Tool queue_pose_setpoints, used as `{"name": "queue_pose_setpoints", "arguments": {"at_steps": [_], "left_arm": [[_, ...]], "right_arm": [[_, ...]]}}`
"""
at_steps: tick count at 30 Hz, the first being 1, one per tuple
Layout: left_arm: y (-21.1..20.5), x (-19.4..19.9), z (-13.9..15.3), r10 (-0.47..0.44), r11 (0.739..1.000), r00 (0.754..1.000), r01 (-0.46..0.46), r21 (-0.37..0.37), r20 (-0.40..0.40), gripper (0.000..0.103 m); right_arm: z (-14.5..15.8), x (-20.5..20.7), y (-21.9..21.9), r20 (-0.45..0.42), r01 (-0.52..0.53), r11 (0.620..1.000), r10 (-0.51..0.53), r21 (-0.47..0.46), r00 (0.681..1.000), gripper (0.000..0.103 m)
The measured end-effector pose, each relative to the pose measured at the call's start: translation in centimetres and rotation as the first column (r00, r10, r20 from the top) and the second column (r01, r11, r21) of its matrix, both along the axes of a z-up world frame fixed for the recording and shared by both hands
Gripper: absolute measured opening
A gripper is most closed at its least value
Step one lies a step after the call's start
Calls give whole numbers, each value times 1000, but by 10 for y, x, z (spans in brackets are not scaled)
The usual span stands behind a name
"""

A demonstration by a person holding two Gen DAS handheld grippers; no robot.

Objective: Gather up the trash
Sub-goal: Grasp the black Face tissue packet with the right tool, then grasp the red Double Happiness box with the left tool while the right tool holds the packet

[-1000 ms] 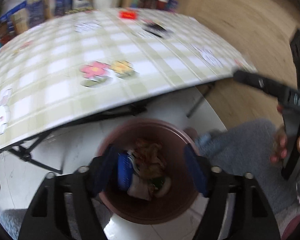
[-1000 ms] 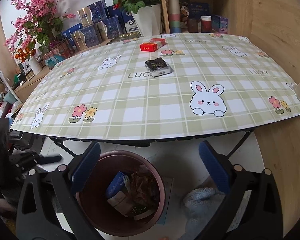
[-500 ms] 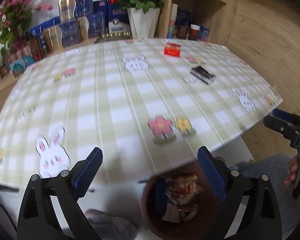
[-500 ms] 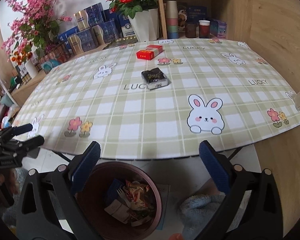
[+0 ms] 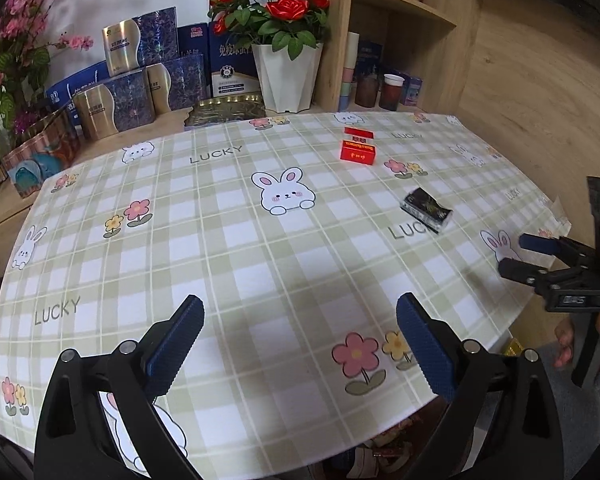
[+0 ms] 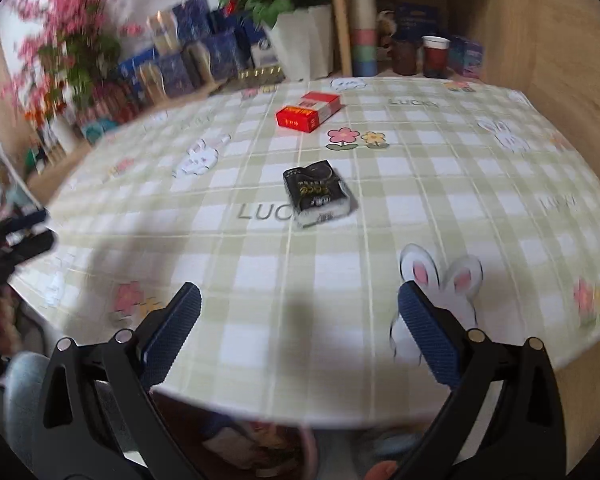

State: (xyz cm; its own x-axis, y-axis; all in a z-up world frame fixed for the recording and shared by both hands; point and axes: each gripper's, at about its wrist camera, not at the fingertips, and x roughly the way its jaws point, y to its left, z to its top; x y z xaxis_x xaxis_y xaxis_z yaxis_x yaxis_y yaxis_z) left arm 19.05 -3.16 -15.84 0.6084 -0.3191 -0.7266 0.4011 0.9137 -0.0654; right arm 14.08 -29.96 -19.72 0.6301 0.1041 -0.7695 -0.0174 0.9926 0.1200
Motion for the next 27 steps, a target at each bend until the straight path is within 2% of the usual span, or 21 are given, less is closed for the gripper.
{"name": "queue_pose_setpoints", "arguments": {"at_steps": [3,6,10,13,15,19,21,22,25,27], "left_arm": [[1,10,-3,18,1000,1000,-18,-23,-20,95],[-2,23,-7,26,999,999,-28,-26,-43,95],[-6,36,-9,32,999,999,-32,-18,-40,95],[-6,47,-10,35,998,998,-37,-41,-49,95],[-8,54,-13,42,998,997,-45,-53,-63,95],[-21,60,-21,24,998,995,-30,-61,-97,95],[-32,64,-25,-4,999,995,-1,-47,-102,95],[-36,65,-26,-12,999,995,8,-43,-103,95],[-49,73,-26,-34,998,994,29,-52,-108,95],[-56,79,-23,-42,997,993,35,-64,-109,95]], "right_arm": [[-7,32,4,5,-50,997,51,-65,999,97],[-20,73,-2,-12,-55,996,54,-66,998,97],[-30,106,-11,-52,-40,998,38,-38,998,96],[-40,122,-9,-113,-71,996,65,-50,991,82],[-46,125,-5,-140,-101,992,89,-82,986,79],[-47,120,-2,-109,-131,987,120,-98,987,73],[-46,117,-4,-89,-128,988,121,-88,989,62],[-45,117,-3,-83,-130,988,123,-84,989,50],[-44,114,-2,-79,-142,986,136,-85,988,46],[-38,111,-7,-59,-138,990,135,-41,989,40]]}}
